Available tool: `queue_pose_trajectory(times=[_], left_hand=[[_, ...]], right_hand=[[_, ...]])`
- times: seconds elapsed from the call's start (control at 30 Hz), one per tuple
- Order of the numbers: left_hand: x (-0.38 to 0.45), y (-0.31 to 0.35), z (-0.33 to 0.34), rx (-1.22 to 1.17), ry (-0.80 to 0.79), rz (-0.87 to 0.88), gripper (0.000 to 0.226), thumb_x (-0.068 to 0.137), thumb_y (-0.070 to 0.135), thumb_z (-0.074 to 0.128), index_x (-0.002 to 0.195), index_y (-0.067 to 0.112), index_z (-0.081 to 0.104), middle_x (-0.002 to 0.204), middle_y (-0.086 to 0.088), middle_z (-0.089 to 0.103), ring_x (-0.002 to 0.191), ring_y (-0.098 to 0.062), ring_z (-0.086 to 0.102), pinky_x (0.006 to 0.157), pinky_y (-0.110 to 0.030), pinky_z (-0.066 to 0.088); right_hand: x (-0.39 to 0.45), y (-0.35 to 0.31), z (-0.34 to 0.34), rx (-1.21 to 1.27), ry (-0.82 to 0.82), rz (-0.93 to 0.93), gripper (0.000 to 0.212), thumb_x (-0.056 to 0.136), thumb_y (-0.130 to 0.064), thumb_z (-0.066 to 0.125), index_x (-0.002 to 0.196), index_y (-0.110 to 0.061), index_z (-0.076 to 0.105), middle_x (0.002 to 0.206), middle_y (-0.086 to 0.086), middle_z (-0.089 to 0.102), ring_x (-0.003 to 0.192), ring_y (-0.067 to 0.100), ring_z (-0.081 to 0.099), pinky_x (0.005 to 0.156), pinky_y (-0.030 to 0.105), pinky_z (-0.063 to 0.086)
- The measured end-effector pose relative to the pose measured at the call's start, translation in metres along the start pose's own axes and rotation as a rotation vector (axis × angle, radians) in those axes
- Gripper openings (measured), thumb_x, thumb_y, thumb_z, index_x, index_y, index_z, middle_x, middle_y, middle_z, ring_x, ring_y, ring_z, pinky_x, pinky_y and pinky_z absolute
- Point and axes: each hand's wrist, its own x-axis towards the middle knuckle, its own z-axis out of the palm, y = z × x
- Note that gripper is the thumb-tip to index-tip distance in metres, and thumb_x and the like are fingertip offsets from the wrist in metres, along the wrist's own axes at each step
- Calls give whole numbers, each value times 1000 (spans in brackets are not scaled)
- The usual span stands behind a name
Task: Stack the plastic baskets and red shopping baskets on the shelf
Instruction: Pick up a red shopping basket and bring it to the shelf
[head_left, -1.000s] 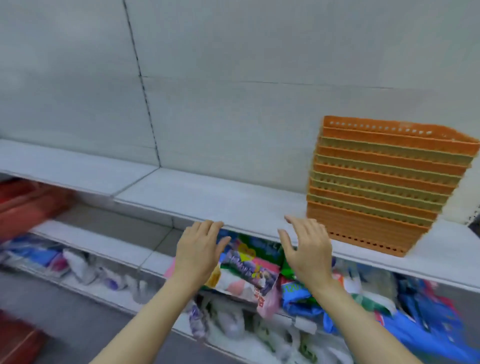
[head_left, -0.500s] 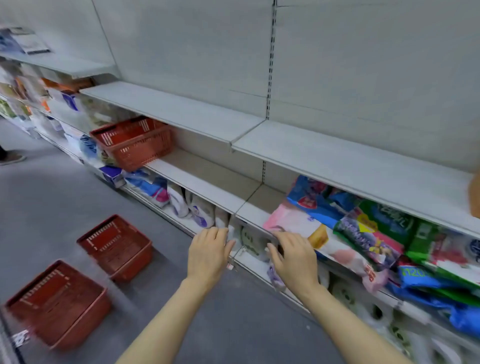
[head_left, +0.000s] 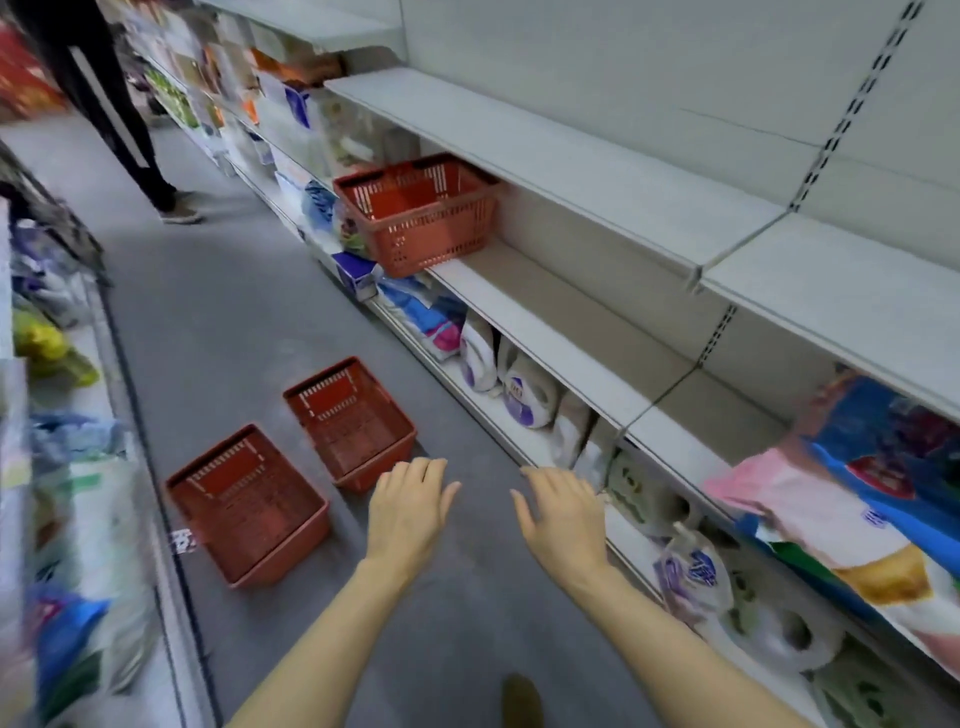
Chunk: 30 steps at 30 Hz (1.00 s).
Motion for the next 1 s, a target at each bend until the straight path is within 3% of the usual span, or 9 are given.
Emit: queue_pose_trajectory(times=[0.27, 0.5, 0.63, 0.73, 0.9, 1.0], left_hand=[[31, -127, 35, 86, -118, -174, 41, 90, 42, 44, 101, 13, 70, 94, -3, 69, 76, -28, 63, 63, -39, 49], [72, -243, 71, 109, -182, -255, 42, 91, 41, 42, 100, 11, 70, 95, -6, 70, 76, -29, 63, 63, -38, 48], [104, -316, 115, 79, -273, -243, 46, 94, 43, 39, 107, 11, 70, 105, -7, 70, 85, -29, 65, 71, -40, 49], [132, -370, 153, 54, -309, -220, 46, 94, 43, 40, 108, 12, 70, 107, -7, 71, 87, -28, 65, 73, -40, 51], [161, -444, 239, 35, -386, -183, 47, 95, 45, 37, 112, 14, 68, 113, -5, 70, 94, -26, 65, 79, -40, 52], [166, -475, 297, 37, -402, -172, 49, 96, 45, 36, 113, 13, 69, 112, -5, 71, 95, -26, 67, 79, -40, 52]], right_hand=[[83, -52, 111, -14, -148, -30, 30, 81, -35, 52, 91, -13, 70, 77, 1, 66, 69, 25, 62, 61, 34, 48], [141, -99, 209, -88, -299, -12, 23, 70, -28, 74, 86, -11, 71, 72, 4, 67, 65, 28, 64, 60, 34, 51], [173, -129, 285, -102, -380, 79, 31, 64, -24, 87, 87, -8, 71, 73, 7, 67, 66, 30, 64, 60, 38, 52], [194, -149, 354, -109, -366, 146, 28, 69, -22, 83, 88, -6, 71, 73, 9, 67, 66, 31, 64, 59, 38, 53], [211, -172, 469, -111, -385, 262, 28, 78, -32, 58, 82, -7, 71, 69, 9, 66, 61, 31, 65, 54, 37, 53], [207, -170, 544, -53, -417, 360, 25, 75, -28, 67, 85, -5, 71, 74, 12, 68, 62, 32, 66, 50, 38, 55]])
